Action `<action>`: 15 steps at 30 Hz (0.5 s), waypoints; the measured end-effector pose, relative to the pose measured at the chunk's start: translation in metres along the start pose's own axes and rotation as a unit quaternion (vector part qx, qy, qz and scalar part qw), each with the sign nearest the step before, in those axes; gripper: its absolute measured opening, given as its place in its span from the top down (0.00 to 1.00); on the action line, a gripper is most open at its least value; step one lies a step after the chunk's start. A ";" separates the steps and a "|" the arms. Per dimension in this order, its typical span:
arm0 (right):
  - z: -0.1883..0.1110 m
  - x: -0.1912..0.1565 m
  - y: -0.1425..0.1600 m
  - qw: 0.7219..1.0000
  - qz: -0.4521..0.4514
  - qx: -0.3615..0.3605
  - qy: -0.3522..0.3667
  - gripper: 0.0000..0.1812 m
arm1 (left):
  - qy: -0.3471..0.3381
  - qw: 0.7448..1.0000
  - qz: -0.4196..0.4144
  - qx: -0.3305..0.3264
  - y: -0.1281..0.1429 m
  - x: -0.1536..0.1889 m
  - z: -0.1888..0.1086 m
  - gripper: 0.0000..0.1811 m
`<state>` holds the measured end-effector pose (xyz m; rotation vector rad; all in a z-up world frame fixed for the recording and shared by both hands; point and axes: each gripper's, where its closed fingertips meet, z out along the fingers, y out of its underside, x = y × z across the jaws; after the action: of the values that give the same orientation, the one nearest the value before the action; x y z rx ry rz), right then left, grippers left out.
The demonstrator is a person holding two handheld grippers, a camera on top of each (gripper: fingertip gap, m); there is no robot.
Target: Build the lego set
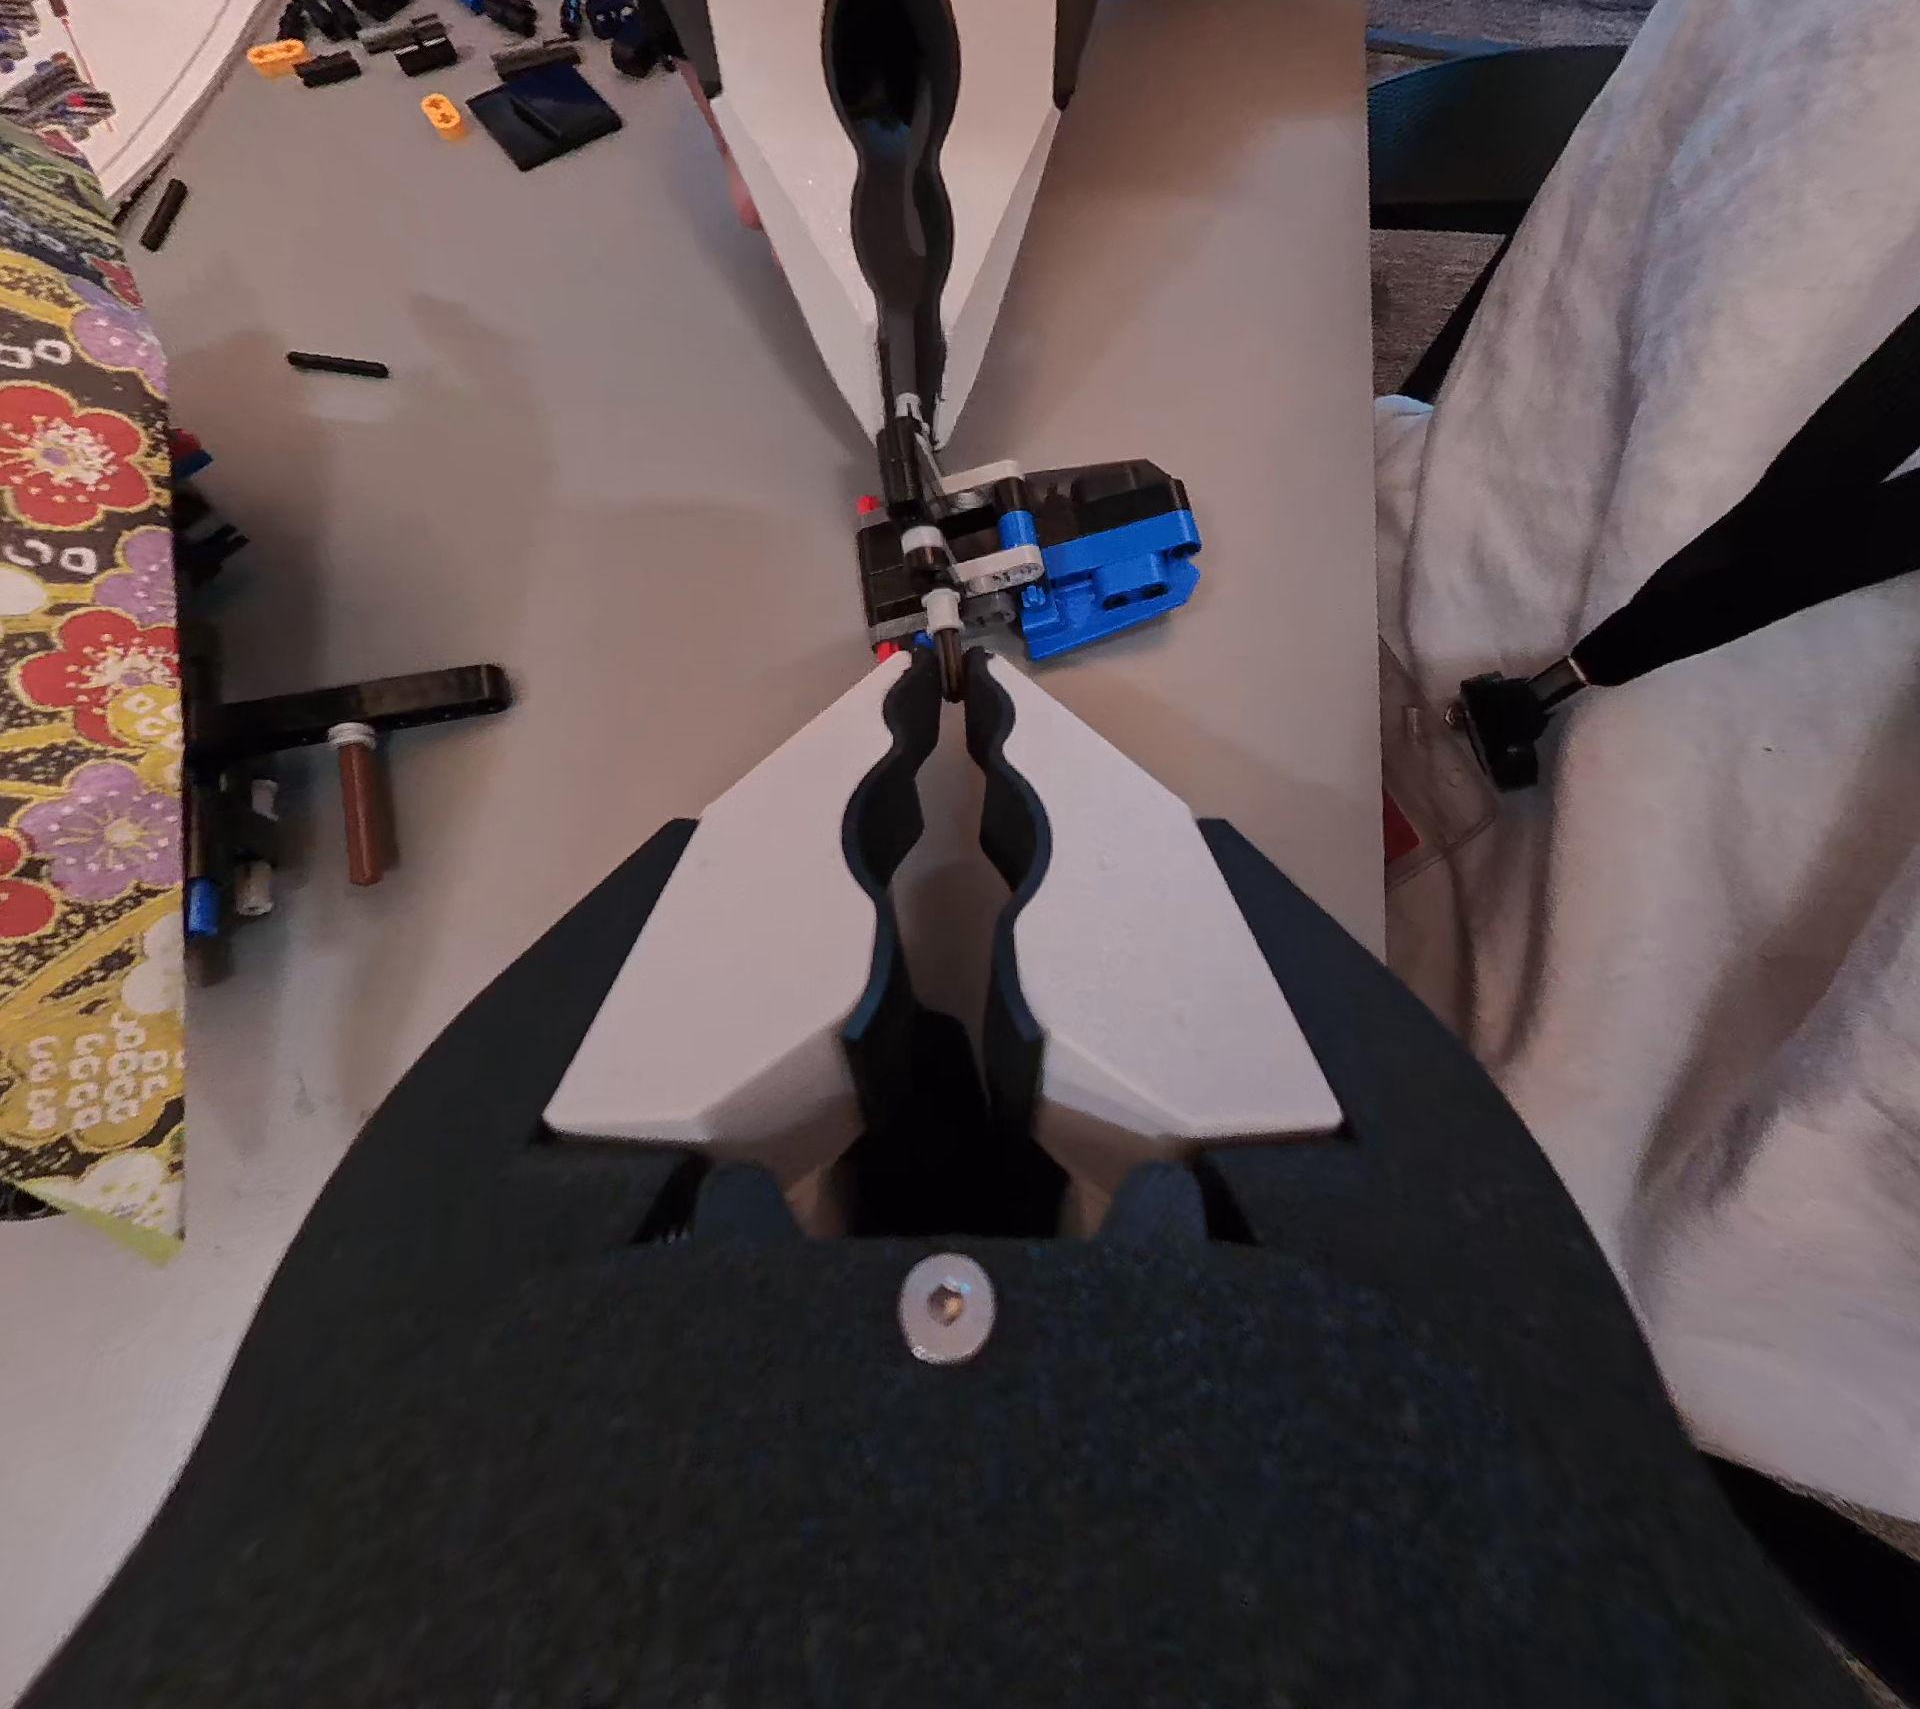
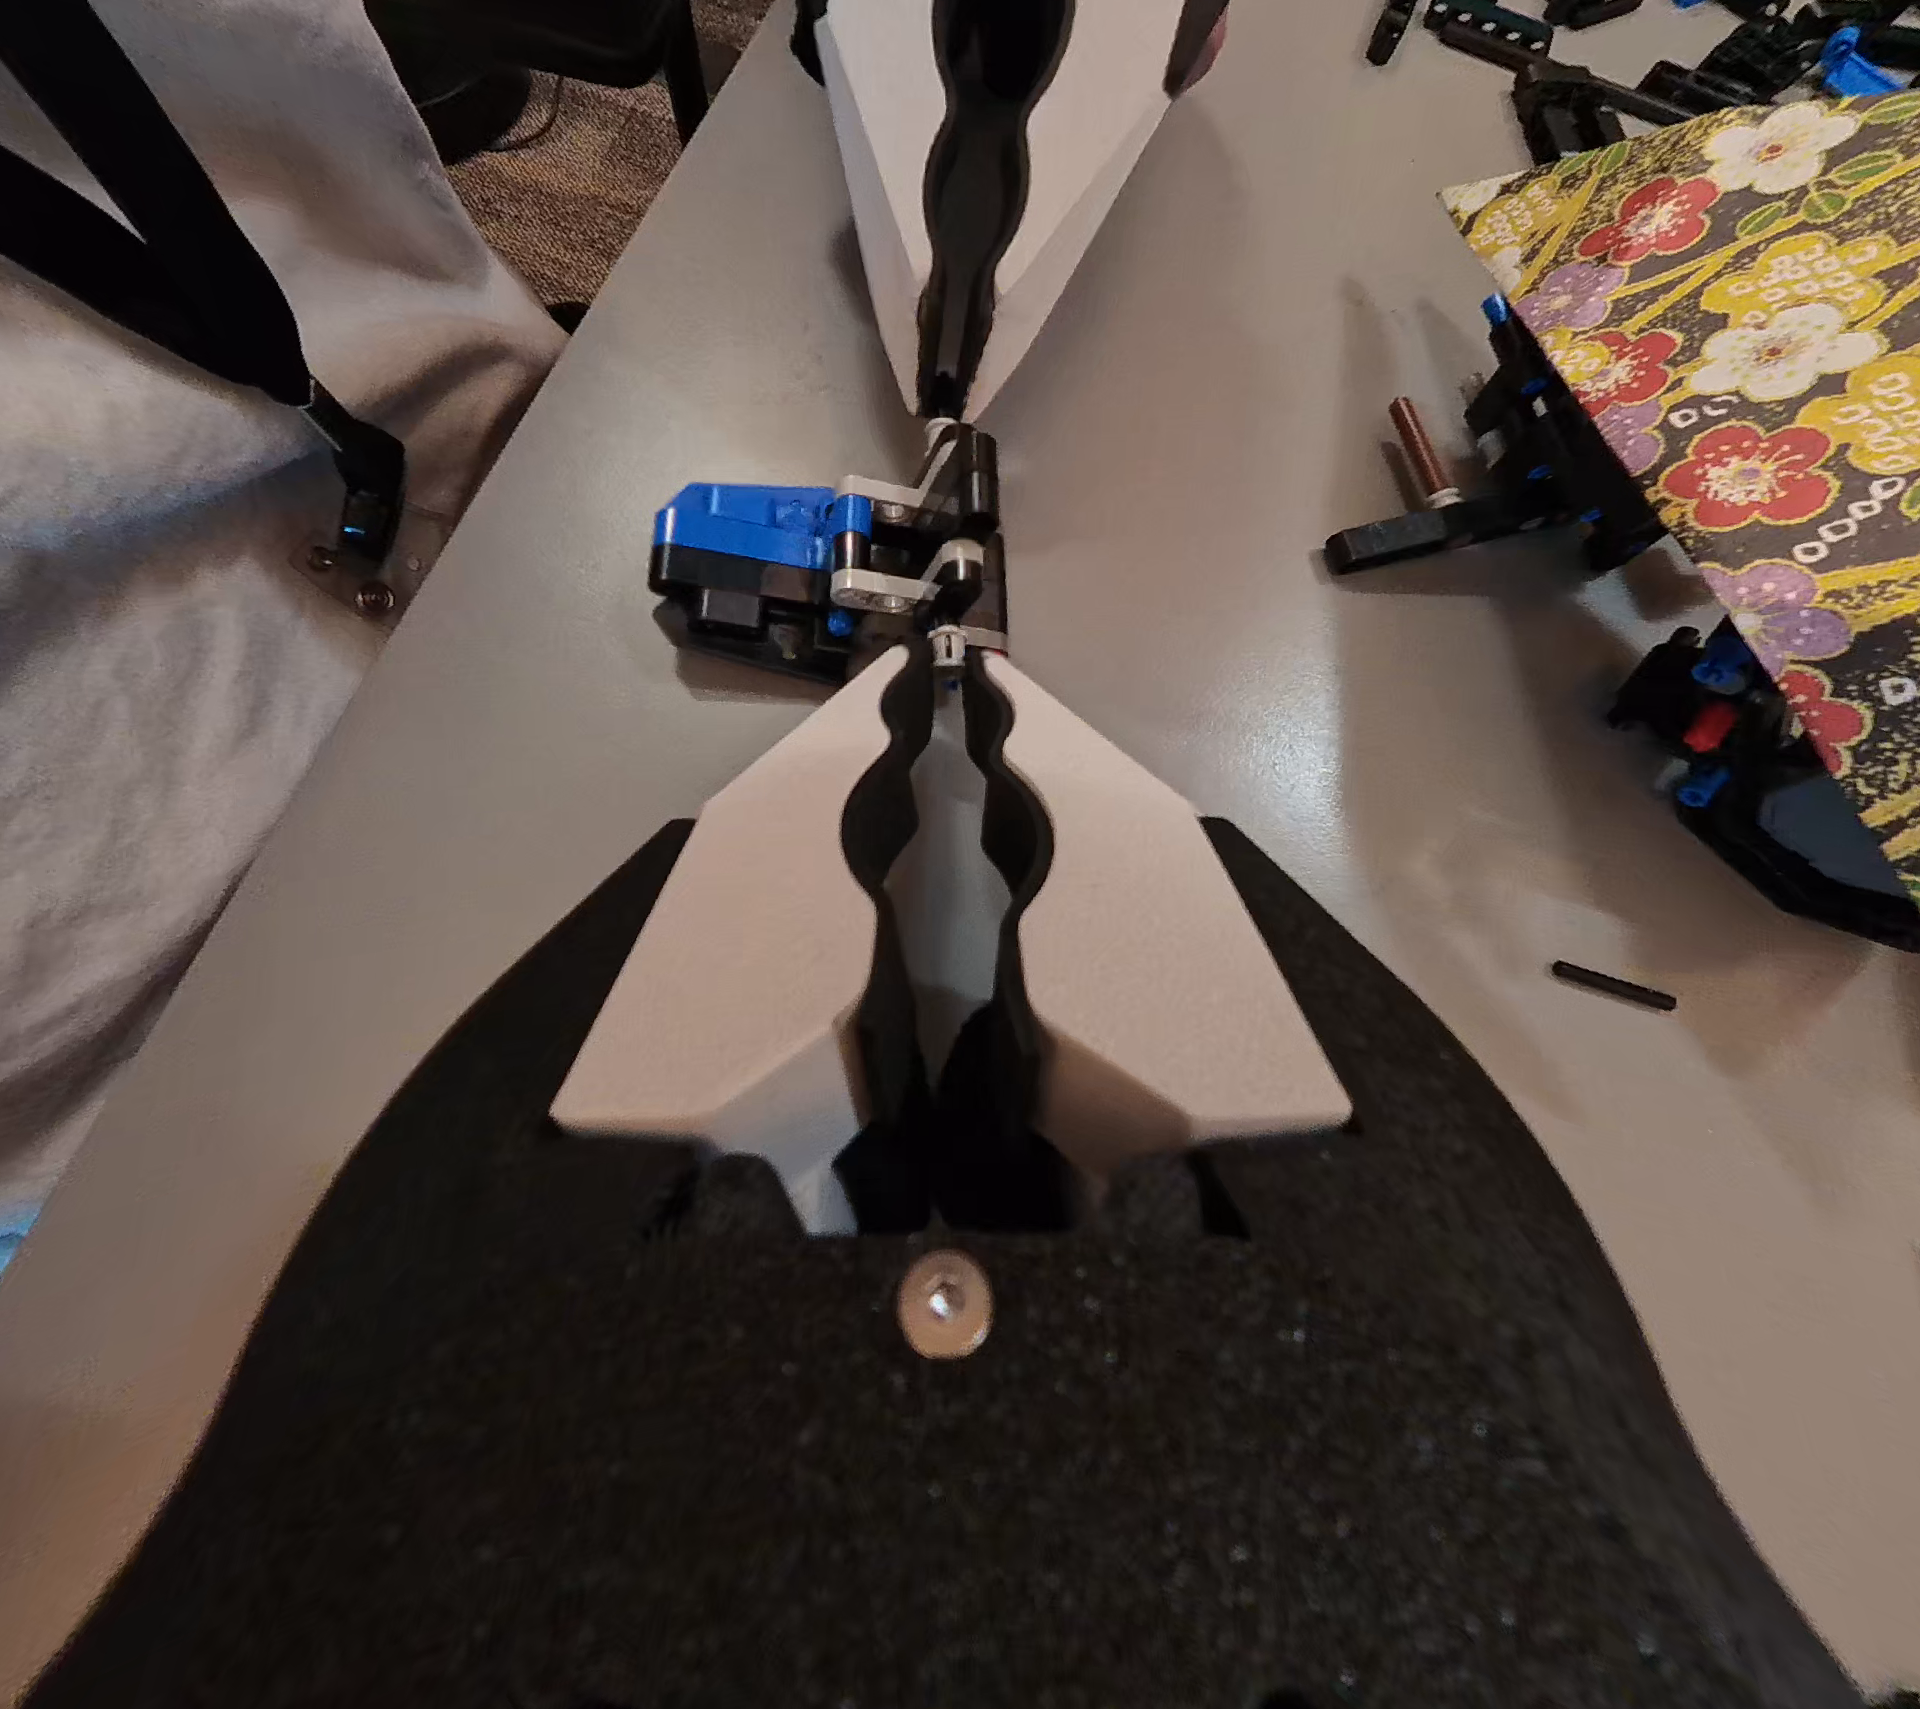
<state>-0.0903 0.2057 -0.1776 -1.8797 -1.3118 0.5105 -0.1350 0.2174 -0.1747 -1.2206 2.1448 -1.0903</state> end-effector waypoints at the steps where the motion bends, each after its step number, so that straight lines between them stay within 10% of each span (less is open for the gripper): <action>1: 0.000 0.000 0.001 1.000 0.002 -0.004 0.000 0.98 | 0.001 1.000 0.001 0.001 0.000 0.000 0.000 0.99; 15: -0.013 -0.003 -0.022 0.999 0.007 0.041 0.007 0.97 | 0.002 1.000 0.015 -0.021 0.001 0.000 0.011 0.99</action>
<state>-0.0958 0.2015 -0.1526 -1.8232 -1.2497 0.5497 -0.1278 0.2129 -0.1816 -1.2012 2.1922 -1.0411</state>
